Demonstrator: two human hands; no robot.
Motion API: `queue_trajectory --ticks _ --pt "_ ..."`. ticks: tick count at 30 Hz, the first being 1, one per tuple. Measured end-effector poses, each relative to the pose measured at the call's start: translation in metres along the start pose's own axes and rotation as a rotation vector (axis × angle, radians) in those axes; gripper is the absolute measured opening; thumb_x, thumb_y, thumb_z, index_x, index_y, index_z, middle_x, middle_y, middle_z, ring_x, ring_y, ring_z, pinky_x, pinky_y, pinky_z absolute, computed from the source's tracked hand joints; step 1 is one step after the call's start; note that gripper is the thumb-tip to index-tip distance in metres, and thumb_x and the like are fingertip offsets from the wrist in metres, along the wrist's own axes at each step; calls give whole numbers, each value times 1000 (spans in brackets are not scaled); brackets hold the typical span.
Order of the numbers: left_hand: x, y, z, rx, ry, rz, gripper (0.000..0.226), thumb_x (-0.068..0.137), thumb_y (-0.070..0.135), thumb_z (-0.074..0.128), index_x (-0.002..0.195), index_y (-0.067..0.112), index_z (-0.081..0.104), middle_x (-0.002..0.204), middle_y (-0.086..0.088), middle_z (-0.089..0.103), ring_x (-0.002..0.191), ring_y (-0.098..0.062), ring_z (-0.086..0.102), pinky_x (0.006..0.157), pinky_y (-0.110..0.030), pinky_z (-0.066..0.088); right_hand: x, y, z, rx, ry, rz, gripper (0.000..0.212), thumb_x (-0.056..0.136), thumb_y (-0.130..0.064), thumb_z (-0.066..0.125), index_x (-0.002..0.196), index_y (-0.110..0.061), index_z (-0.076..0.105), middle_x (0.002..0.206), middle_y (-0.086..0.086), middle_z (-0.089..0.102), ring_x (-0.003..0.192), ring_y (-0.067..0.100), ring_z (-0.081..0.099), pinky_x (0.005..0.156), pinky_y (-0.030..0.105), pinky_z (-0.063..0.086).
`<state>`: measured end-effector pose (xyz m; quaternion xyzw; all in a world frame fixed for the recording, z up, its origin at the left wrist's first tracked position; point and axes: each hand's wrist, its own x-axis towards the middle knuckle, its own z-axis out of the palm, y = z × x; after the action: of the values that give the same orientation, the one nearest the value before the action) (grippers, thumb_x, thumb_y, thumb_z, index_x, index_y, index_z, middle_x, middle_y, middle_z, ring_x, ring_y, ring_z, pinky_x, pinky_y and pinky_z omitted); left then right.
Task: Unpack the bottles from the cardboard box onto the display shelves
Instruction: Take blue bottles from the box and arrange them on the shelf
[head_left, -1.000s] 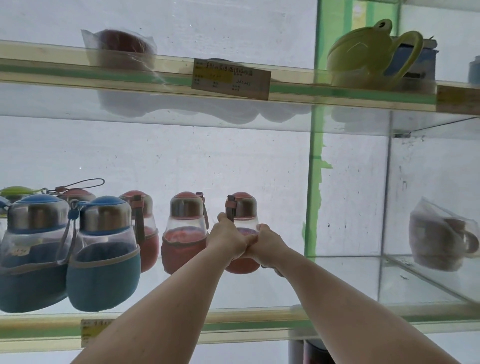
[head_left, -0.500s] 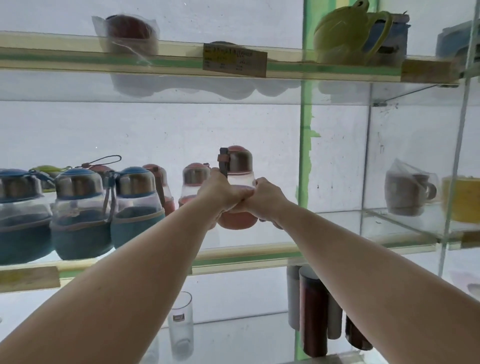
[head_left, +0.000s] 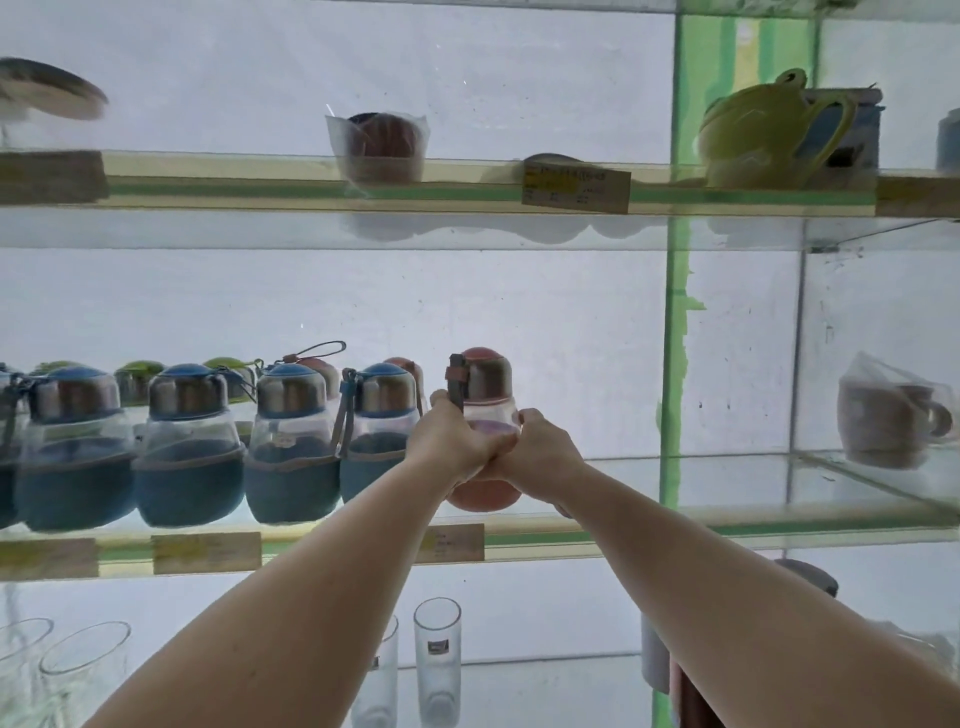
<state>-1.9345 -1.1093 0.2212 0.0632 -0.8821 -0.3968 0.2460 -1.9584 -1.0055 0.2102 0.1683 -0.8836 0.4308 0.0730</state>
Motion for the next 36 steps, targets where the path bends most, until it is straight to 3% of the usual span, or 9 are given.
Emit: queue_trajectory --ticks 8,16,20,24,28,31,36 --pt "6 -8 14 52 -13 -38 72 75 44 74 128 12 38 117 -9 59 105 -26 58 89 -34 49 4 12 3 1 -15 -10 67 70 -31 80 125 -12 46 115 4 60 107 21 59 93 35 49" --pt "9 -7 14 97 -23 -42 76 74 48 73 129 11 36 119 -8 57 107 -26 57 90 -33 48 5 12 2 -23 -38 -15 66 70 -31 80 124 -13 46 116 6 60 107 22 59 94 38 49" --pt "5 -7 13 85 -45 -41 79 73 50 73 131 12 34 122 -10 55 109 -26 57 93 -35 49 -3 9 -2 -92 -107 -104 39 80 -31 72 115 -30 53 127 10 50 116 25 53 100 37 44" --pt "-4 -3 2 104 -58 -8 78 81 49 66 137 10 28 128 -12 53 115 -27 54 94 -34 46 1 5 -3 -167 -179 -145 55 74 -33 75 124 -32 53 125 5 48 113 22 52 99 36 44" --pt "-16 0 -19 161 -23 36 71 89 44 58 141 5 28 134 -13 49 122 -27 49 90 -31 41 4 -5 -6 -52 -28 -115 68 72 -30 76 130 -16 43 122 5 54 108 22 55 86 32 47" --pt "-26 -5 -37 139 8 36 63 92 45 52 138 7 36 133 -11 52 120 -25 50 88 -29 40 0 -18 -1 -106 123 -159 80 72 -38 76 136 -12 35 129 7 47 115 23 49 89 33 45" --pt "-48 -23 -73 150 39 -6 51 92 37 55 133 9 46 129 -10 55 115 -26 52 90 -33 44 -17 -39 19 -202 350 -262 59 82 -28 68 131 -16 39 135 4 41 128 20 37 102 33 34"
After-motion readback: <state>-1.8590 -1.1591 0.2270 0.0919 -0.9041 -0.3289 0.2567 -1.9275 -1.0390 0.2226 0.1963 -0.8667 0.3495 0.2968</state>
